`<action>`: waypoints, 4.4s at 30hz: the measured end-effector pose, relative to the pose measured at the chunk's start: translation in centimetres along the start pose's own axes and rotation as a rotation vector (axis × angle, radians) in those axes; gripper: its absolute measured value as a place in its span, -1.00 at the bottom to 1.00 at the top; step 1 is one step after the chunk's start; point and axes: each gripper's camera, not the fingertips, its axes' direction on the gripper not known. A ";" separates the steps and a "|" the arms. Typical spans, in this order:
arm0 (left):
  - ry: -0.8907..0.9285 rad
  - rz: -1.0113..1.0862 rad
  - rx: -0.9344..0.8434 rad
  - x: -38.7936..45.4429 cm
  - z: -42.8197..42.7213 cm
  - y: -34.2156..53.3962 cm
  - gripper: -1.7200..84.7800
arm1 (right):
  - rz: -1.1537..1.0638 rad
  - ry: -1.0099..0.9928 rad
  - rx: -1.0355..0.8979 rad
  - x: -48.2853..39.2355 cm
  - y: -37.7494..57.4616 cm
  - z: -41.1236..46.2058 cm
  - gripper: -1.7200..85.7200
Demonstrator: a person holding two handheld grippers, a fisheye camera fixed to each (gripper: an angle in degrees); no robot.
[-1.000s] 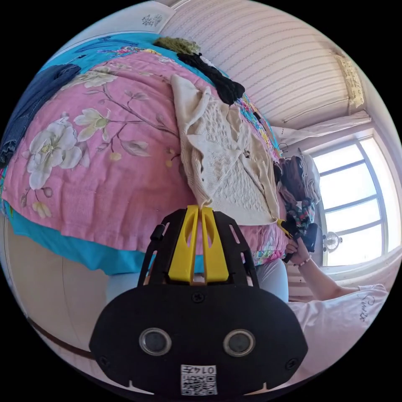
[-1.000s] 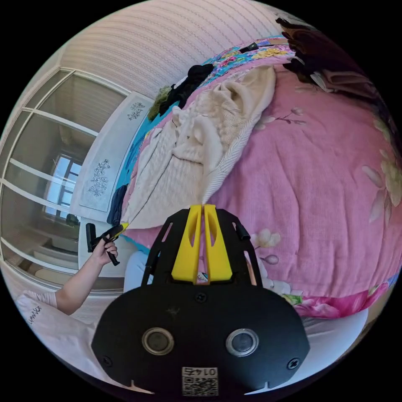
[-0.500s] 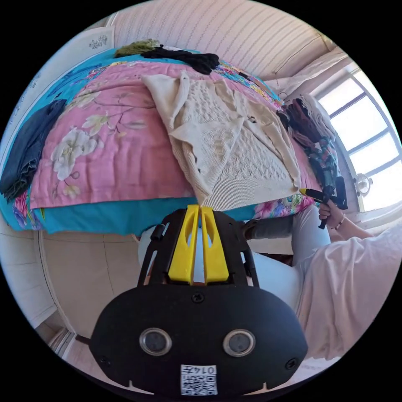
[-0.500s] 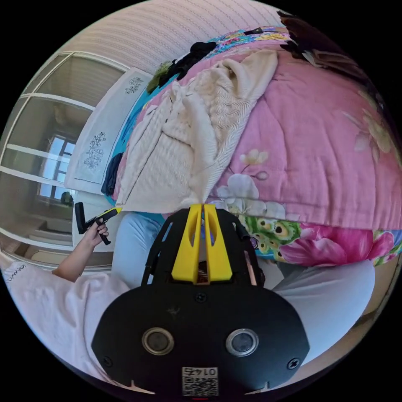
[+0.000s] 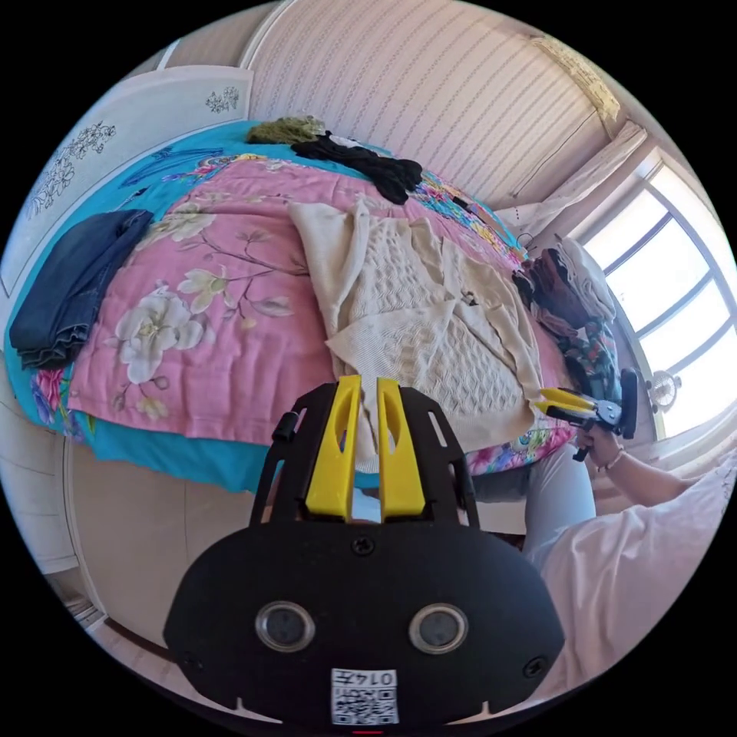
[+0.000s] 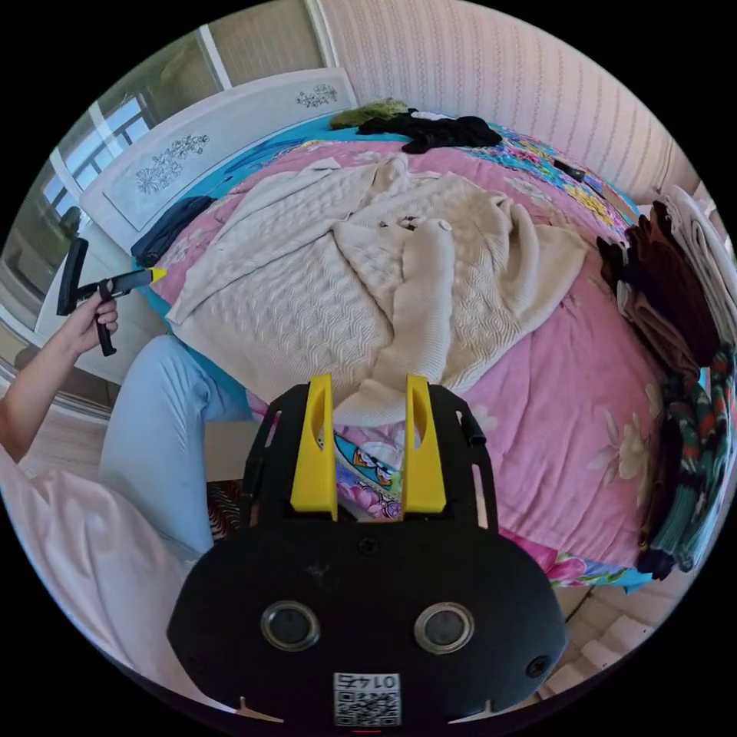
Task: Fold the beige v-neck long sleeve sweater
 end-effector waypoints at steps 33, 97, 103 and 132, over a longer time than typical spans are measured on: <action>0.015 -0.160 -0.136 -2.0 7.1 -0.2 -0.80 | -0.286 0.149 0.047 -12.2 -2.6 7.8 -0.72; 0.290 0.241 -0.251 9.1 14.7 3.4 -0.95 | -0.299 -0.287 -0.042 -3.3 3.8 2.5 -0.78; 0.216 0.206 -0.240 10.2 17.5 2.8 -0.87 | 0.120 0.043 0.074 3.6 6.3 1.2 -0.74; 0.007 0.278 -0.254 15.6 25.8 3.1 -0.98 | 0.212 -0.151 -0.258 5.9 10.4 2.7 -0.97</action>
